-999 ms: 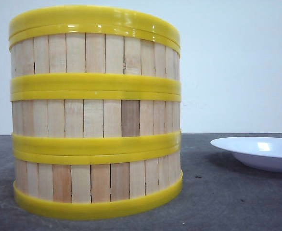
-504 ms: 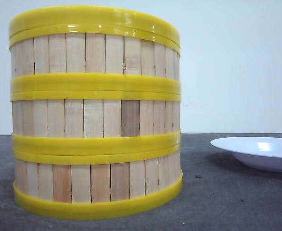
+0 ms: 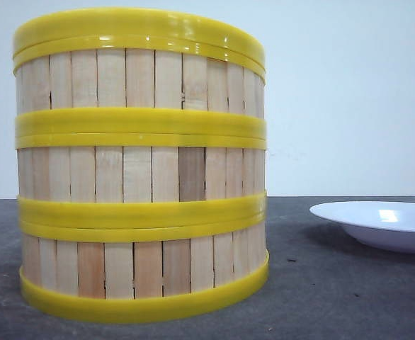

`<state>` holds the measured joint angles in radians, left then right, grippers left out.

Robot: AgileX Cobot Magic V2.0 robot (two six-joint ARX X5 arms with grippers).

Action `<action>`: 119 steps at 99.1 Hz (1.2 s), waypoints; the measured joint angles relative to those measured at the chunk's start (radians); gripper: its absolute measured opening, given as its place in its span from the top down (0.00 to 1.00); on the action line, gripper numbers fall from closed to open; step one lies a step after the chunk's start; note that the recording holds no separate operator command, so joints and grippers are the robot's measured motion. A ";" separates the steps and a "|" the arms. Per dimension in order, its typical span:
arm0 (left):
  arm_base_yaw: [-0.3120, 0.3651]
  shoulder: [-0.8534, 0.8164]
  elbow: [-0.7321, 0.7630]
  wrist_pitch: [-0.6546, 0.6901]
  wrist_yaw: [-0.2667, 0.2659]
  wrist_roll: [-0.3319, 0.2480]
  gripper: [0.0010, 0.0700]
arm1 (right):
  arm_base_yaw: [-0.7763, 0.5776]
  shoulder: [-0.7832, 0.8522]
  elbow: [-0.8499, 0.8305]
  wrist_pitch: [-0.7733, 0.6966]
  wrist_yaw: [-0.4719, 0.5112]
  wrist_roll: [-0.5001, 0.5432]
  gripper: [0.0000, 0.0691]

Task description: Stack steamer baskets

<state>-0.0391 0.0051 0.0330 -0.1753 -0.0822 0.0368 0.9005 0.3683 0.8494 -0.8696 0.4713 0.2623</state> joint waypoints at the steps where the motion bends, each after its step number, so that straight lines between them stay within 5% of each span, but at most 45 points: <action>1: 0.000 0.000 0.000 0.000 0.000 0.000 0.98 | 0.000 0.000 0.000 0.000 0.000 0.000 0.99; 55: 0.000 0.000 0.000 0.000 0.000 0.000 0.98 | -0.035 0.000 0.000 0.029 0.048 -0.022 0.99; 72: 0.000 0.000 0.000 0.000 0.000 0.000 0.98 | -0.217 0.000 -0.002 0.094 0.018 -0.077 0.99; 119: 0.000 0.000 0.000 0.000 0.000 0.000 0.98 | -0.790 -0.085 -0.321 0.423 -0.333 -0.255 0.99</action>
<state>-0.0391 0.0051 0.0330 -0.1753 -0.0822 0.0368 0.1104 0.2829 0.5285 -0.4461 0.1379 0.0074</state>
